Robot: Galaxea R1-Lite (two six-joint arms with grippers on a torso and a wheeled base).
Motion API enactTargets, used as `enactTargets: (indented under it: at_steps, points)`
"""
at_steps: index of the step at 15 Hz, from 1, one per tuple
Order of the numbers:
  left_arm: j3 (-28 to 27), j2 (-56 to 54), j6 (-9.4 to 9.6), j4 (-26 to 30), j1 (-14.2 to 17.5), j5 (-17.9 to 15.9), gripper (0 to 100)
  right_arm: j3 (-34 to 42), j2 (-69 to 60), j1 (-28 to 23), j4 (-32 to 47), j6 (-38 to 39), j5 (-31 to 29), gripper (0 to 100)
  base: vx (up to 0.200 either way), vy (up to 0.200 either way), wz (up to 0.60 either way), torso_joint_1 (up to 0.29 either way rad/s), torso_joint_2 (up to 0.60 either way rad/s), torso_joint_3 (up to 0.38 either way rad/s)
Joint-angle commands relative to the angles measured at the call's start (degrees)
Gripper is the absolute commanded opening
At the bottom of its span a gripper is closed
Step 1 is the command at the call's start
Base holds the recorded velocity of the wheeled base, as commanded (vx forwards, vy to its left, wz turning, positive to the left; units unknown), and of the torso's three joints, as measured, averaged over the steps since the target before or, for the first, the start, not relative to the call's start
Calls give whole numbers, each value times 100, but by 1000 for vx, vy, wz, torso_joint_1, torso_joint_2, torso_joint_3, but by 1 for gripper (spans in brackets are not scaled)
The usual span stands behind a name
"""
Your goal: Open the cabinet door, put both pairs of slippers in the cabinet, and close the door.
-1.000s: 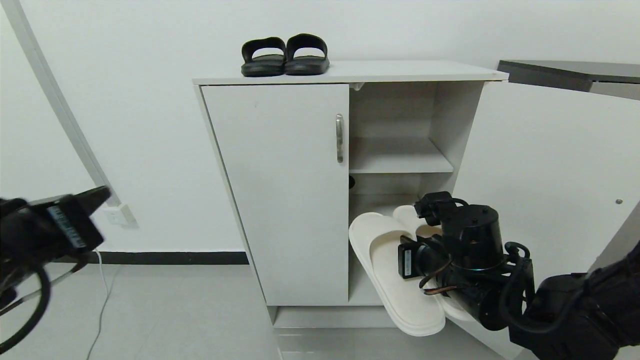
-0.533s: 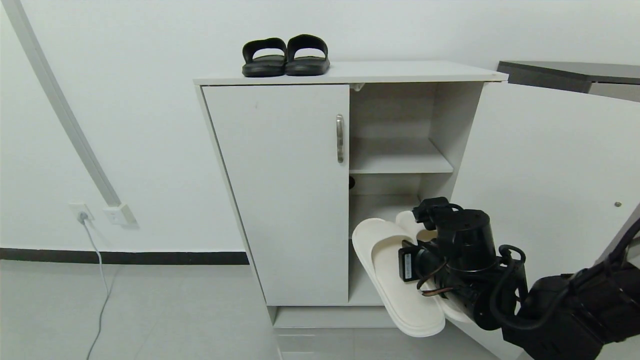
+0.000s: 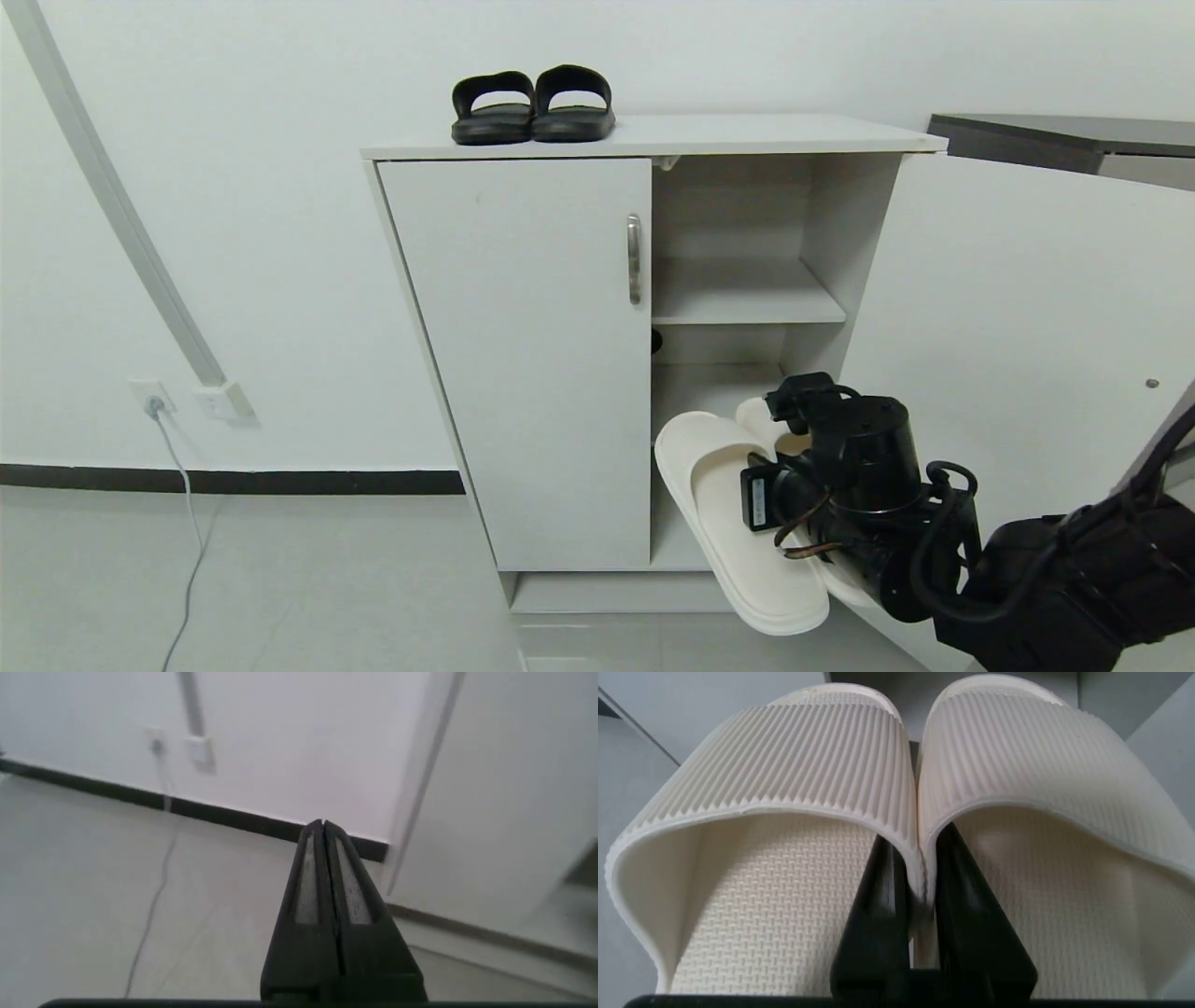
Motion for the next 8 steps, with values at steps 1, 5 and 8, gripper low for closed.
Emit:
enactTargets:
  at_steps: [1,5,8]
  points:
    - [90,-428,-2,159,6,-436,0,2,-8,12,0,1,-5,0,0,0,0,0,0,0]
    - [73,-410,51,432,-3,-1200,0,28,-8,29,0,-8,-5,0,0,0,0,0,0,0]
    - [90,-419,68,414,-3,-1235,0,37,9,12,-9,10,-5,0,0,0,0,0,0,0]
